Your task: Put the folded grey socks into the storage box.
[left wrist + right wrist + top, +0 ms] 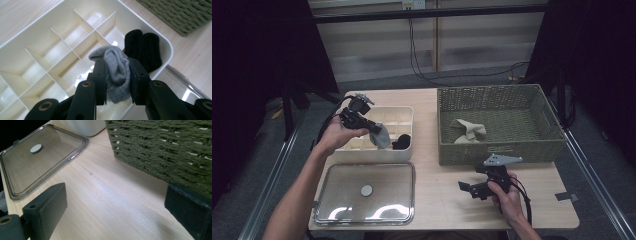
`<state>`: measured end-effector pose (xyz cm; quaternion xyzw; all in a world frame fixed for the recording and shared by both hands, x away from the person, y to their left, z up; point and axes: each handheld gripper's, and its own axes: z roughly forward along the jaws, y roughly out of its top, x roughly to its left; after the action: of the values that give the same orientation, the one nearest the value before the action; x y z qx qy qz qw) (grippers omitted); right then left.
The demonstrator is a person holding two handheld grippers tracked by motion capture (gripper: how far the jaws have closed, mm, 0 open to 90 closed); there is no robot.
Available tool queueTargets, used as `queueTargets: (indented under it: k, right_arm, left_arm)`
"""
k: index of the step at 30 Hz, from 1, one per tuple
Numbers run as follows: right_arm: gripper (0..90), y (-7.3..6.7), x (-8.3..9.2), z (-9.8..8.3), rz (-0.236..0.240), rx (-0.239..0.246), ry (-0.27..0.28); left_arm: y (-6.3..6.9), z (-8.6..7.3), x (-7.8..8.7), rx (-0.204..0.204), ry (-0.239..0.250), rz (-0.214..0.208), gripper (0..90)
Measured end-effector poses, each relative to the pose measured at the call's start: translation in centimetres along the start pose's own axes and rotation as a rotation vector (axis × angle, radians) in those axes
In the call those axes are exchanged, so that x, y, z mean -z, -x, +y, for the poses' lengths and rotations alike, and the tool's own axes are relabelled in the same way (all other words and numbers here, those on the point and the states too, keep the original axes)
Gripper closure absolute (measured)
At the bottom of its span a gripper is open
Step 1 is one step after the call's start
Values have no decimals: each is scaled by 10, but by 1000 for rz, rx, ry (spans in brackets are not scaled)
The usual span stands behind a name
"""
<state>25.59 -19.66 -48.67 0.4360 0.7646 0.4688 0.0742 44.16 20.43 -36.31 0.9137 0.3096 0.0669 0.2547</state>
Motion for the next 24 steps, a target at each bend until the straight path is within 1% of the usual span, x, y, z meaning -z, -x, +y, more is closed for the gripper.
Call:
queueTargets:
  k: [4,6,7,8,9,10,11,12,13,15,16,17,18,20,21,22,24]
  right_arm:
    - [40,-1,-1,0,4,3,-3]
    - [40,0,-1,0,5,5,-4]
    - [40,0,-1,0,4,2,-3]
    - [40,0,-1,0,3,-1,-5]
    - [40,0,-1,0,4,2,-3]
    - [40,0,-1,0,4,1,-4]
    - [40,0,-1,0,3,1,-4]
    - [40,0,-1,0,4,-1,-7]
    - [40,0,-1,0,5,-1,-6]
    - [40,0,-1,0,5,0,-5]
    - [40,0,-1,0,5,0,-4]
    - [40,0,-1,0,4,-1,-4]
    - [40,0,-1,0,2,-1,-4]
    - [40,0,-1,0,4,-2,-6]
    - [40,-1,-1,0,4,-3,-9]
    - [39,-1,-2,0,5,-2,-10]
    - [40,-1,-2,0,4,-4,-11]
  left_arm:
    - [-6,0,-8,22,-13,3,704]
    - [-6,-1,-13,32,-13,8,705]
    - [-7,-2,-14,24,-20,11,705]
    - [-7,-2,-16,33,-21,8,705]
    - [-7,-2,-17,25,-31,4,705]
    - [-6,-2,-19,31,-23,3,705]
    - [-6,-2,-19,19,-28,2,705]
    - [-3,-2,-20,26,-28,4,706]
    - [-3,-2,-20,7,-39,6,709]
    - [1,-2,-19,-5,-49,0,711]
    - [4,-2,-21,13,-31,-2,711]
    - [3,-1,-20,-19,-58,-8,712]
    - [5,-2,-22,-14,-53,-16,713]
    - [7,-2,-25,-21,-44,-11,713]
    - [8,-2,-27,-19,-43,-20,714]
    - [9,-2,-30,-23,-57,-23,714]
    - [10,-3,-35,-22,-66,-16,714]
